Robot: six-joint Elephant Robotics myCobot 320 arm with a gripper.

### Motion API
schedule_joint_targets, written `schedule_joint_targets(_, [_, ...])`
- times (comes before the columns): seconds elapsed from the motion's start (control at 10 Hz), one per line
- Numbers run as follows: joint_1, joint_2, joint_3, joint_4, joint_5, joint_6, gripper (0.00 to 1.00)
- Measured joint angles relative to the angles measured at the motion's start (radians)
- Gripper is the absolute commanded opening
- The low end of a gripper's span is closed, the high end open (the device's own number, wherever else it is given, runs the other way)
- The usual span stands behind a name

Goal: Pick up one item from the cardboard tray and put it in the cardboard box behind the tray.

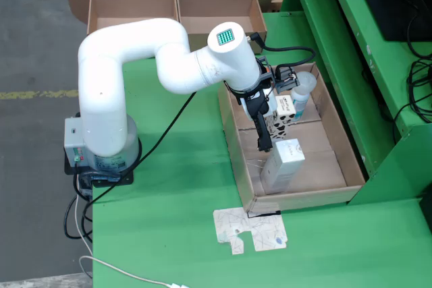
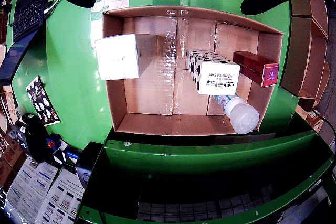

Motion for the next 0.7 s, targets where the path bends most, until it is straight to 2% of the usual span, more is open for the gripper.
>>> schedule_joint_targets(0.5, [0.000, -0.005, 0.005, -0.005, 0.002, -0.003, 1.00])
schedule_joint_targets(0.7, [-0.015, -0.092, 0.098, -0.092, 0.015, -0.015, 1.00])
